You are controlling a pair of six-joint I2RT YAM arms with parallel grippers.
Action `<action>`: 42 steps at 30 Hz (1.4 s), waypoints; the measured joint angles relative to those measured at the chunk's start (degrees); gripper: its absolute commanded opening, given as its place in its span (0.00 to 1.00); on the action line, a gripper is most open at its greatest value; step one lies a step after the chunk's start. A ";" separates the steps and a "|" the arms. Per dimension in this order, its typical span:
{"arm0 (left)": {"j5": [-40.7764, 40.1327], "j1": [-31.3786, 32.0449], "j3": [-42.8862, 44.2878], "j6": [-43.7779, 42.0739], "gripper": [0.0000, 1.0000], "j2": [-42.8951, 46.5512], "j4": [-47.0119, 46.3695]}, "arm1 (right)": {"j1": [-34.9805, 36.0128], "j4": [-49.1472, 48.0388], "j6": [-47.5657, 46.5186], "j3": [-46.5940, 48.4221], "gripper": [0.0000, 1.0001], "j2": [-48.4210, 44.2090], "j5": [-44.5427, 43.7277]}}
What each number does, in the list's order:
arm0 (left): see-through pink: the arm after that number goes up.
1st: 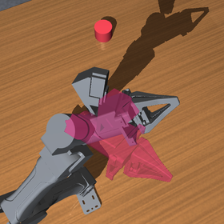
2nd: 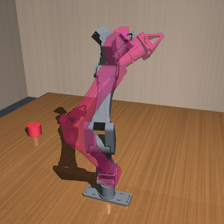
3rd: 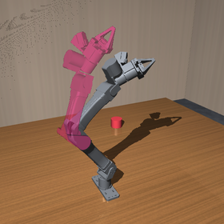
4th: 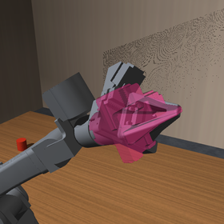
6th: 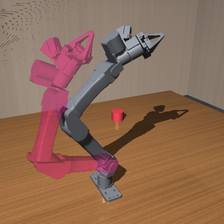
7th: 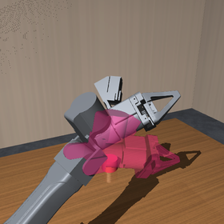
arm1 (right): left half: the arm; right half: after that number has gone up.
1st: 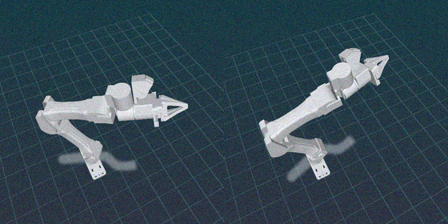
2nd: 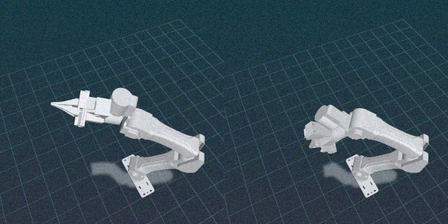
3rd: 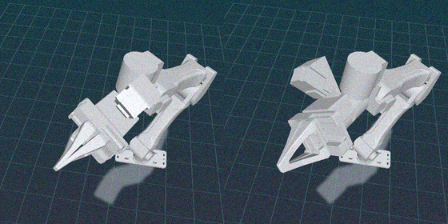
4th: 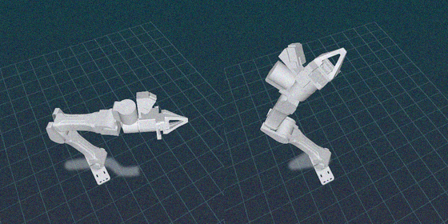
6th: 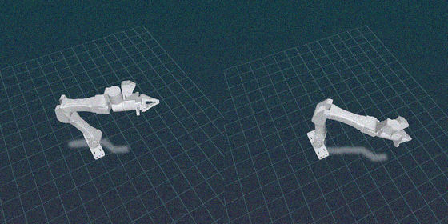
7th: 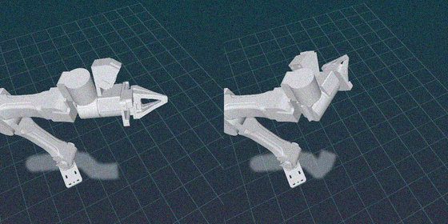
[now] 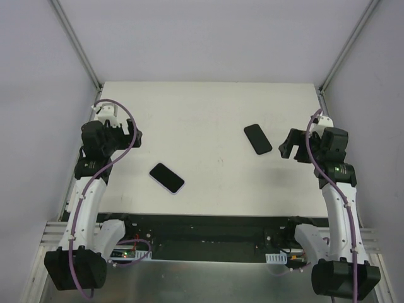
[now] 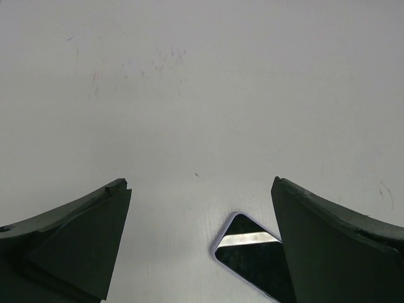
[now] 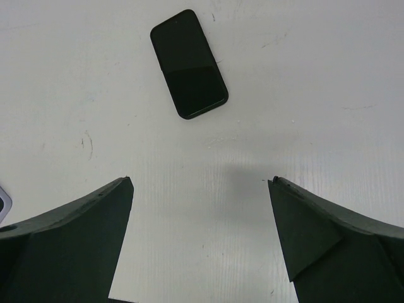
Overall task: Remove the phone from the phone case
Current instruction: Move the phone to the center of the board.
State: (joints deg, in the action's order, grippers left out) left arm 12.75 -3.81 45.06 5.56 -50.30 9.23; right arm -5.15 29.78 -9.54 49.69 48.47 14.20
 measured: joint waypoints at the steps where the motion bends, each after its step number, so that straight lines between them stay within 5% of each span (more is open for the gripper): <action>1: -0.11 -0.02 0.00 -0.59 1.00 0.15 0.04 | 0.15 0.37 -0.15 0.57 0.99 0.42 0.00; 14: 11.15 0.00 2.34 -15.56 1.00 0.83 12.00 | 6.99 2.69 -3.80 2.82 0.99 1.20 -0.76; 27: 25.94 1.77 4.22 -38.40 1.00 -1.53 28.02 | 25.99 0.02 -6.34 3.10 0.99 10.88 -6.99; 42: 18.18 20.15 7.26 -78.01 1.00 -20.61 39.15 | 27.21 -3.56 -6.32 -1.20 0.99 10.64 -7.10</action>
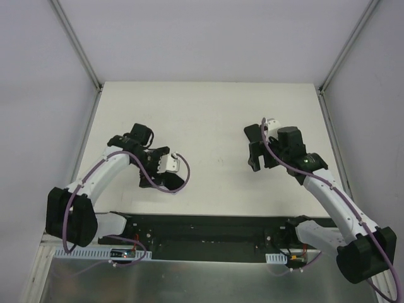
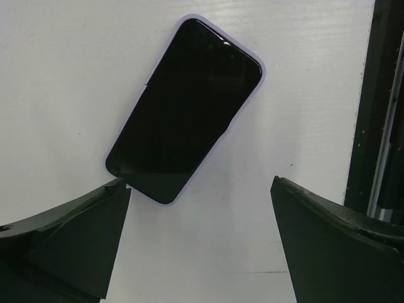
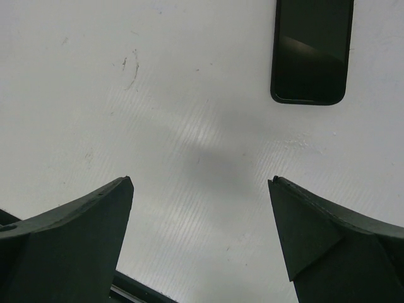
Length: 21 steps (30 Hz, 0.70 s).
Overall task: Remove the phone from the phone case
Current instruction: Move the phone to the center of the board.
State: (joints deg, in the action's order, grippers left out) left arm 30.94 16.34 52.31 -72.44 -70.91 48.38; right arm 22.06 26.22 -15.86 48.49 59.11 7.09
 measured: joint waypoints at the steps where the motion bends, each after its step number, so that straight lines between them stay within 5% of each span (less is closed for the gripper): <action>1: -0.63 0.81 0.04 -2.47 1.00 -1.46 0.44 | 0.00 -0.11 0.00 -0.52 0.99 -0.59 0.02; 9: -6.23 7.61 3.72 -14.82 1.00 -13.81 1.62 | -0.87 -0.24 0.17 -3.39 0.99 -2.29 0.63; 21: -10.75 11.10 5.29 -18.69 1.00 -21.22 -1.81 | -3.72 -0.26 0.35 -4.31 0.99 -3.28 2.93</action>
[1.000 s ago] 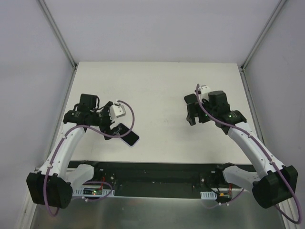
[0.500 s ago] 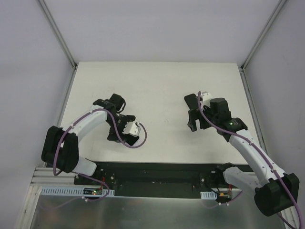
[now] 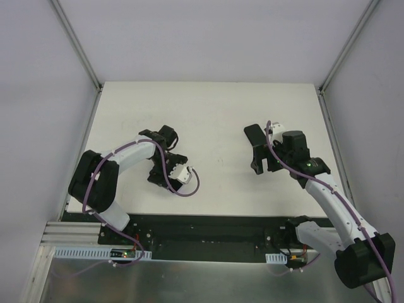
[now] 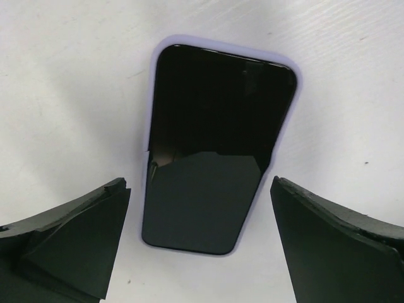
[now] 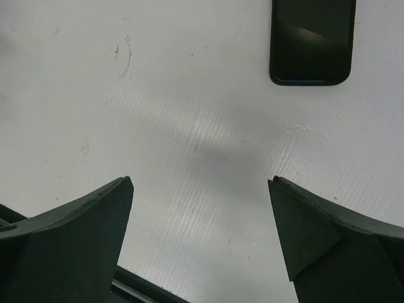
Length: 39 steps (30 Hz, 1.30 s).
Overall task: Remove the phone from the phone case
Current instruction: Move the phone to the center of the board.
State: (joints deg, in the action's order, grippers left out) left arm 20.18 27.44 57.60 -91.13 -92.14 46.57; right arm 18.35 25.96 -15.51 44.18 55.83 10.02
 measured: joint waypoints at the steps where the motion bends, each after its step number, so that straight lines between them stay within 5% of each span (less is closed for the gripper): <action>1: 0.00 0.00 0.00 -0.04 1.00 -0.07 -0.48 | -0.07 0.02 0.00 0.00 0.99 0.00 0.17; 22: -2.51 0.72 -3.10 -3.04 1.00 -0.42 -4.42 | -0.92 0.04 0.00 -0.07 0.99 0.13 1.40; 33: -3.56 2.95 -0.72 3.04 0.31 -2.23 -3.78 | -1.01 0.04 0.00 -0.07 0.99 0.22 1.33; 39: -3.54 6.49 4.44 13.75 0.17 -6.64 -4.35 | -2.27 0.00 0.70 -0.07 0.99 0.31 0.92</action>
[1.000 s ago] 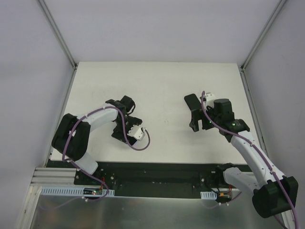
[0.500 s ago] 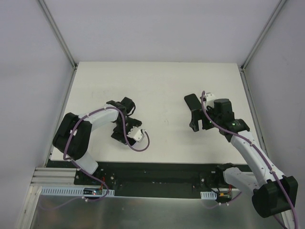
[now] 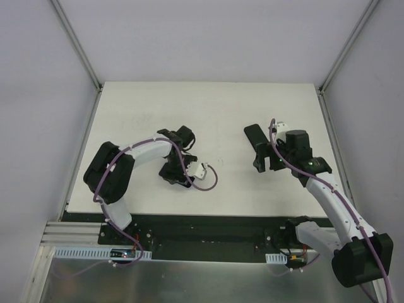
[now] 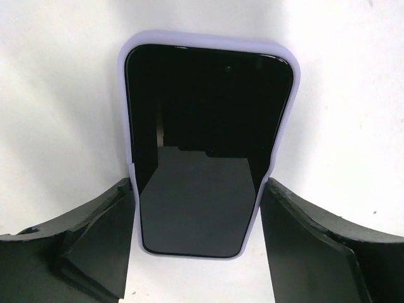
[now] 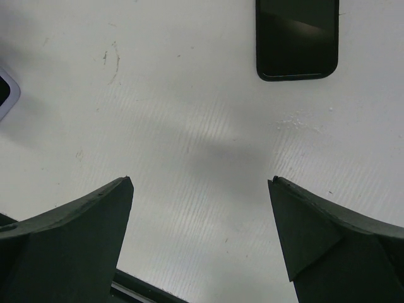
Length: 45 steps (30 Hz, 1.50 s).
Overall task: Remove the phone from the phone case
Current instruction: Move the phone to the center of the board.
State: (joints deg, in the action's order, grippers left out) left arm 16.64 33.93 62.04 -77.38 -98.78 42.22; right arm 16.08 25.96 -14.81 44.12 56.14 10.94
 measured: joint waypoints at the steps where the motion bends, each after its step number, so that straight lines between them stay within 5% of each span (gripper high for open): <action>1: -0.37 1.05 1.22 1.86 0.17 -1.07 0.04 | -0.44 -0.04 0.26 0.00 0.99 0.11 -0.07; 16: -11.80 19.85 26.34 19.34 0.14 -19.80 2.82 | -13.31 -0.39 3.58 0.02 0.99 0.42 -1.73; 28: -14.05 22.27 28.26 21.70 0.71 -21.14 3.06 | -15.47 1.09 3.34 0.02 0.99 -0.74 0.55; 31: -14.12 22.27 28.26 22.18 0.99 -21.11 2.93 | -15.47 1.55 3.34 0.02 0.99 0.22 1.46; 45: -9.42 23.69 25.27 26.05 0.99 -17.75 -3.43 | -15.47 2.08 2.99 0.02 0.99 0.61 4.11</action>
State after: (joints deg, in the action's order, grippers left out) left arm 7.22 57.63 87.31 -51.33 -116.53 38.79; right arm 0.60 28.03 -11.81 44.14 56.75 15.05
